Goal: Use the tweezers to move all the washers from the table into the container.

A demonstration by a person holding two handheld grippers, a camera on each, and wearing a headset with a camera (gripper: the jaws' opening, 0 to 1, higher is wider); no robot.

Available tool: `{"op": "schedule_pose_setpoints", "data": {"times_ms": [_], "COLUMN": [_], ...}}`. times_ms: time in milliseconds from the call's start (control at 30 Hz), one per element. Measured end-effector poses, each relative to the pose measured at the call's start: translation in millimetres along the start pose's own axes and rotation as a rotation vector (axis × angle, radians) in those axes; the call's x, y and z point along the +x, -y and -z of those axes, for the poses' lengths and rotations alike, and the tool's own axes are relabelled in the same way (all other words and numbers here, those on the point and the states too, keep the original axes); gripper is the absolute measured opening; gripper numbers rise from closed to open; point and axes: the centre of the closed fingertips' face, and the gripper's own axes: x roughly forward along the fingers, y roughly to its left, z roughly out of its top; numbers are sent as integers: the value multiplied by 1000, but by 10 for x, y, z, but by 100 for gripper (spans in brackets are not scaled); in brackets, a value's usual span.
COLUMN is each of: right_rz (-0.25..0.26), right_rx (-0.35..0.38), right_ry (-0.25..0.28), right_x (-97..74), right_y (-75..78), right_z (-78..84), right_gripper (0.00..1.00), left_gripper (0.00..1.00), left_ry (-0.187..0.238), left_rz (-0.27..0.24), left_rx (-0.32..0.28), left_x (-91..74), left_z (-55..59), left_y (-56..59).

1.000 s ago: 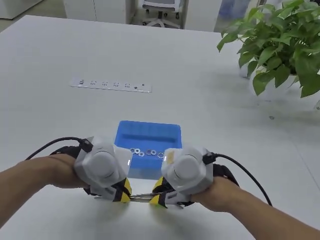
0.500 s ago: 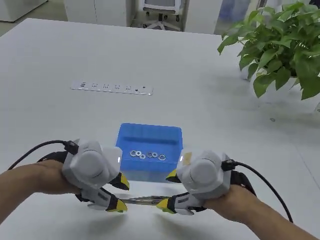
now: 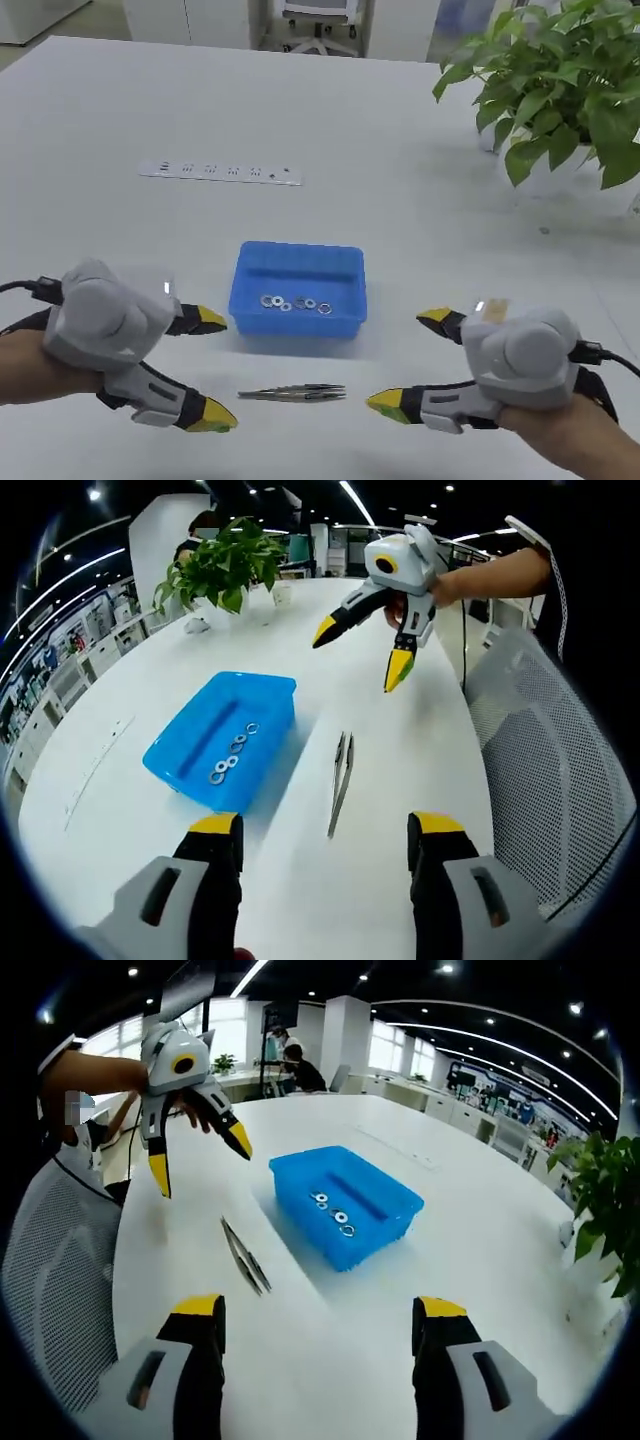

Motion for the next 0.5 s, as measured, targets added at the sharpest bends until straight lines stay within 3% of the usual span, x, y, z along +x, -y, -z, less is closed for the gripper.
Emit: {"op": "schedule_pose_setpoints", "data": {"times_ms": [333, 500], "right_rz": [11, 9], "right_rx": [32, 24], "right_ry": [17, 22], "right_x": [-126, -133], "right_y": [42, 49], "right_z": [84, 66], "right_gripper": [100, 100], "left_gripper": [93, 99], "left_ry": [41, 70], "left_rz": [-34, -55], "left_rx": [-23, -26], "left_x": [-57, -74], "left_z": [-91, -165], "left_y": [-27, -86]}}
